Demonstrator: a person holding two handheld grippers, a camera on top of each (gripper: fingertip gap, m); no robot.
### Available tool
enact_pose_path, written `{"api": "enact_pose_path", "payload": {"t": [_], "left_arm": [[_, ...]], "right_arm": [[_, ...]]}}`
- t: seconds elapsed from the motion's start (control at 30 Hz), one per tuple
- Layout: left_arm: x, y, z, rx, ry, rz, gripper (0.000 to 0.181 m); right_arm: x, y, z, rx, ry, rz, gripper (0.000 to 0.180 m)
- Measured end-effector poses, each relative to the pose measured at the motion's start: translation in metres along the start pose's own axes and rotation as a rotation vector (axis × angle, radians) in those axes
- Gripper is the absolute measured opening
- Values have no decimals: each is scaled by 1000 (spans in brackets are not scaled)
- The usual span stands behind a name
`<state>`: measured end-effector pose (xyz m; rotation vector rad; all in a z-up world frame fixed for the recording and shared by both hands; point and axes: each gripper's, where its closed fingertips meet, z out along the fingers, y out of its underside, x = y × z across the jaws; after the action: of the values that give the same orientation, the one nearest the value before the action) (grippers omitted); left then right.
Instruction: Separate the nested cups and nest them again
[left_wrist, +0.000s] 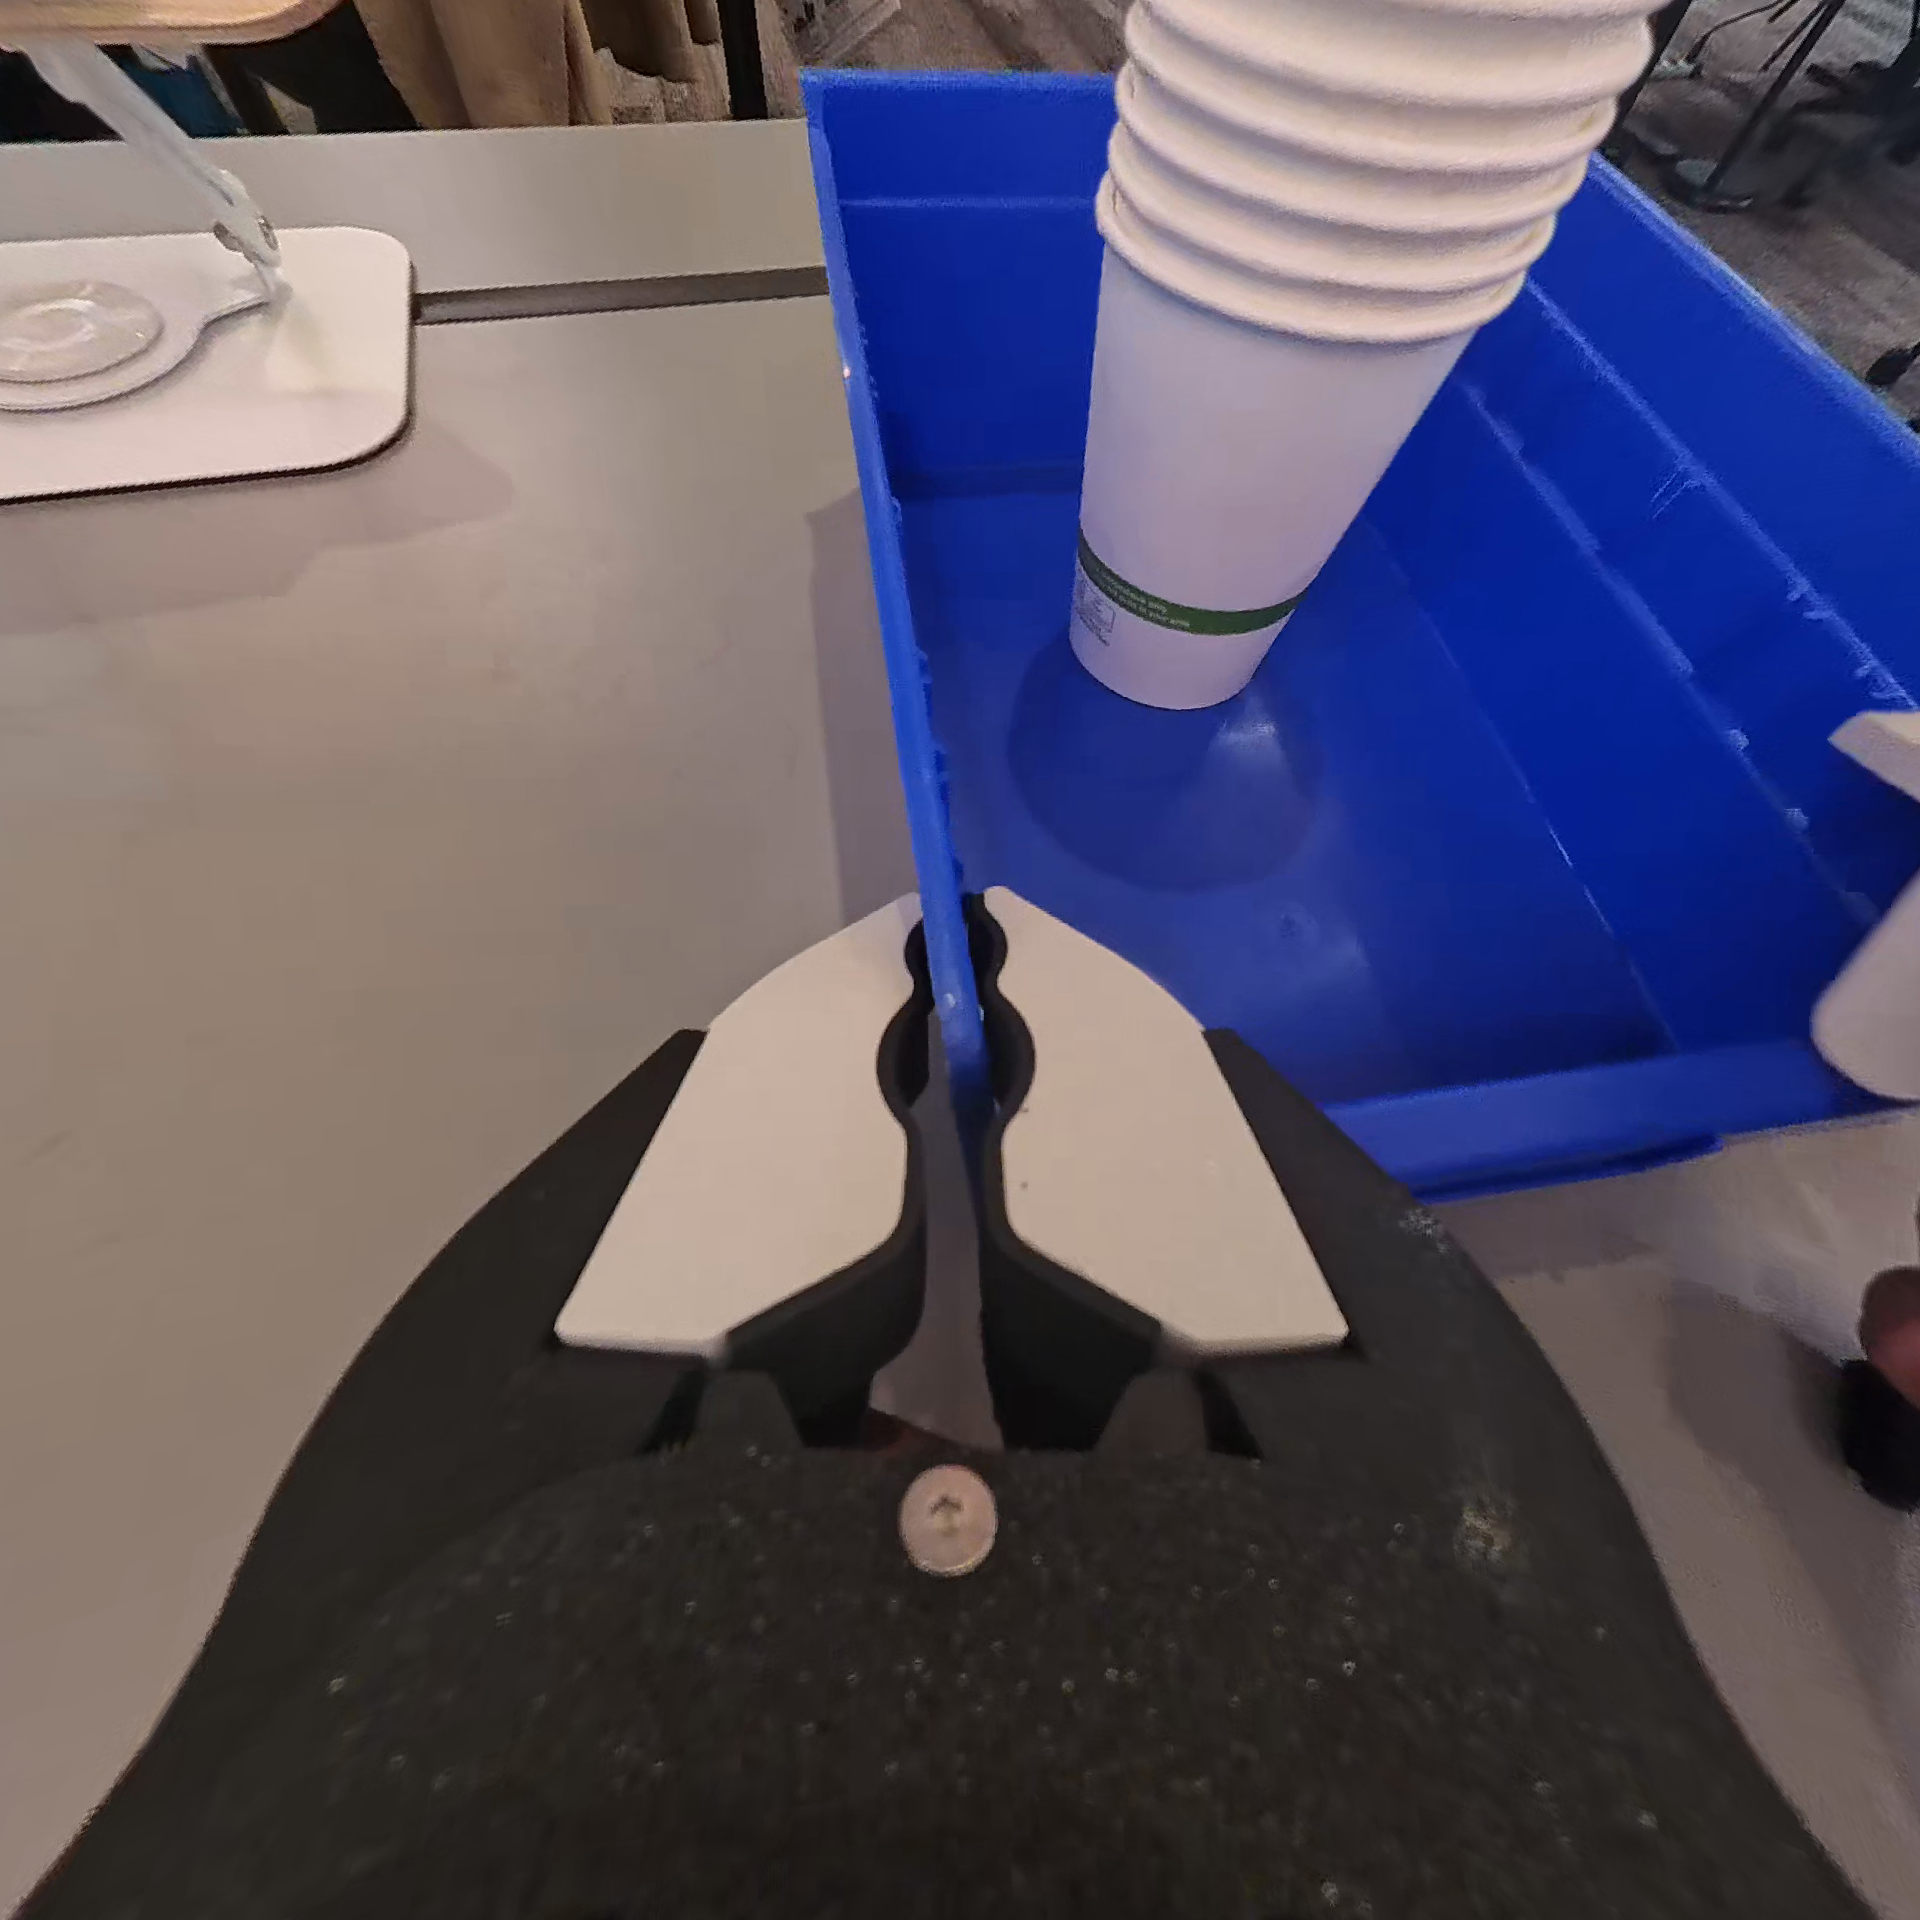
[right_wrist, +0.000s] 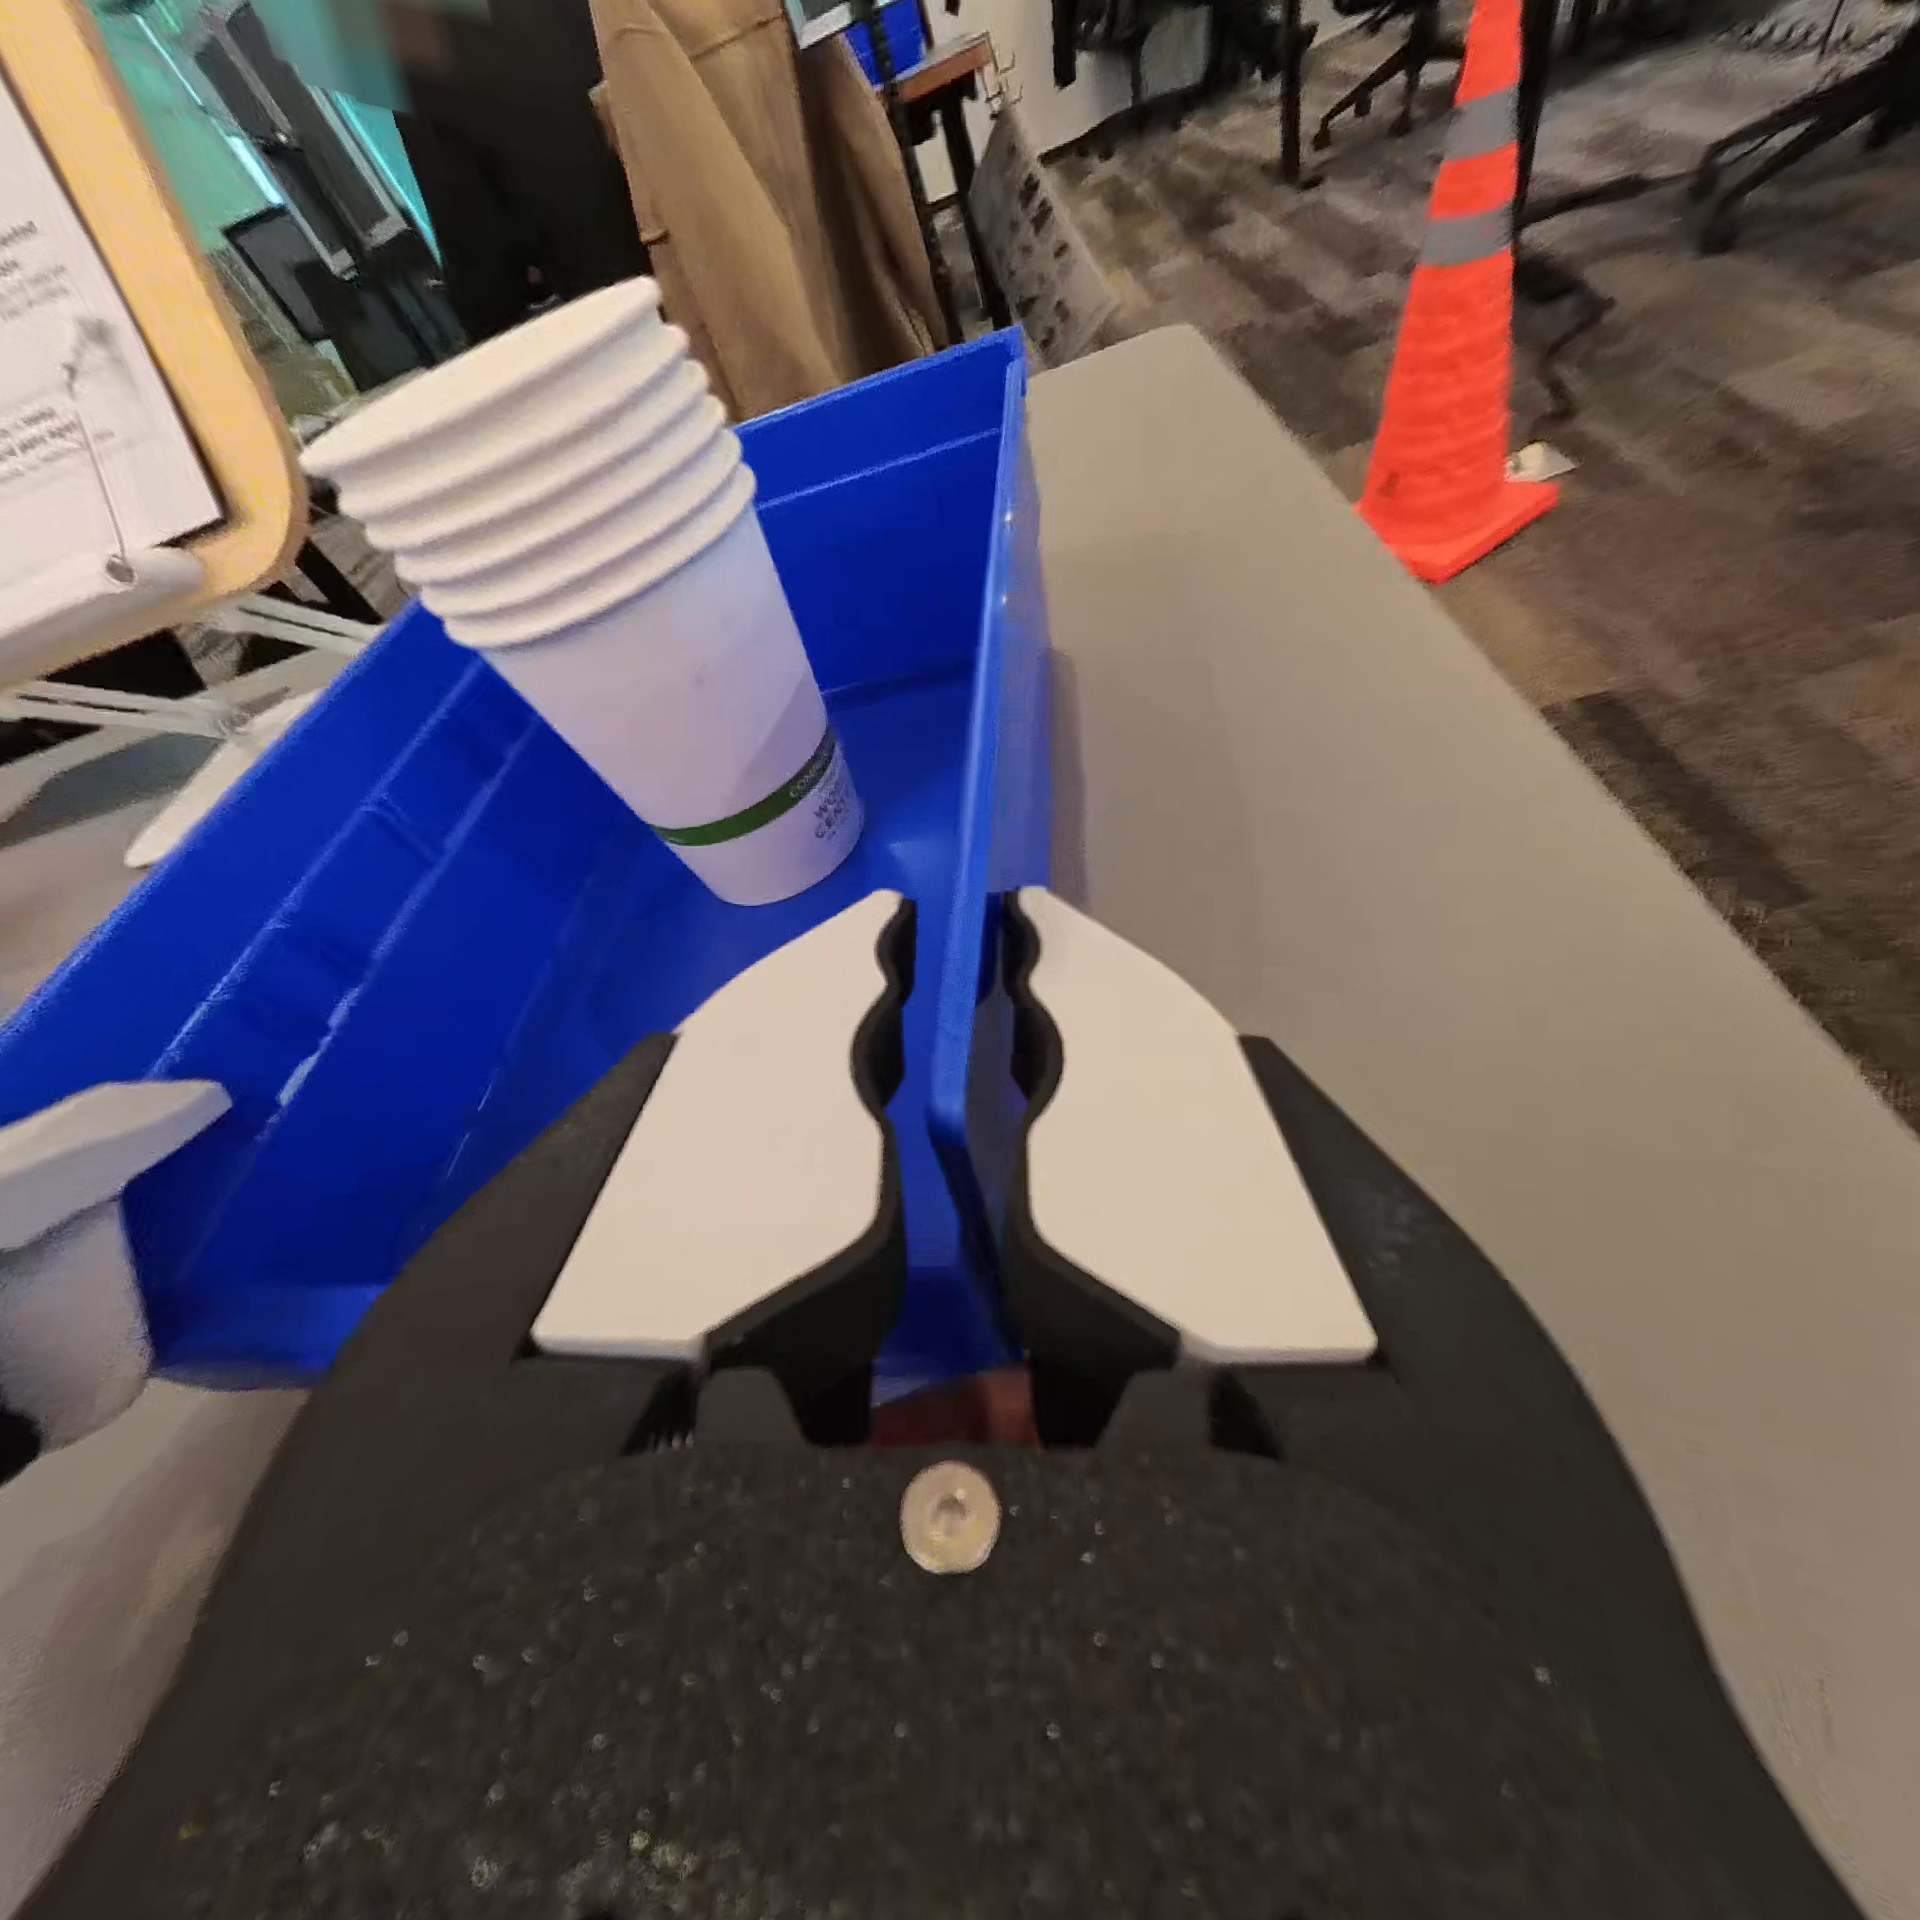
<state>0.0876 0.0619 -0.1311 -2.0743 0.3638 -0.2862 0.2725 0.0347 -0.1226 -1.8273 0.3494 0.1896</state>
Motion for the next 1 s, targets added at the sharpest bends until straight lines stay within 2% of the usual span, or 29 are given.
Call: {"api": "enact_pose_path", "payload": {"t": [0.1, 0.3, 0.6, 0.73, 0.83, 1.0], "left_arm": [[-13, 6, -11, -3, -5, 11, 4], [-64, 18, -52, 41, -45, -2, 3], [-222, 44, -146, 65, -230, -59, 3], [-283, 61, -171, 25, -272, -101, 3], [-303, 75, -173, -13, -254, -104, 4], [-308, 78, -172, -4, -253, -83, 4]], "right_arm": [[-9, 5, -7, 4, 64, -25, 5], [-70, 29, -29, 8, 82, -59, 3], [-250, 78, -29, -64, -131, -143, 3], [-315, 94, -25, -97, -200, -189, 4], [-332, 102, -23, -111, -213, -173, 5], [-330, 113, -22, -130, -198, -153, 5]]}}
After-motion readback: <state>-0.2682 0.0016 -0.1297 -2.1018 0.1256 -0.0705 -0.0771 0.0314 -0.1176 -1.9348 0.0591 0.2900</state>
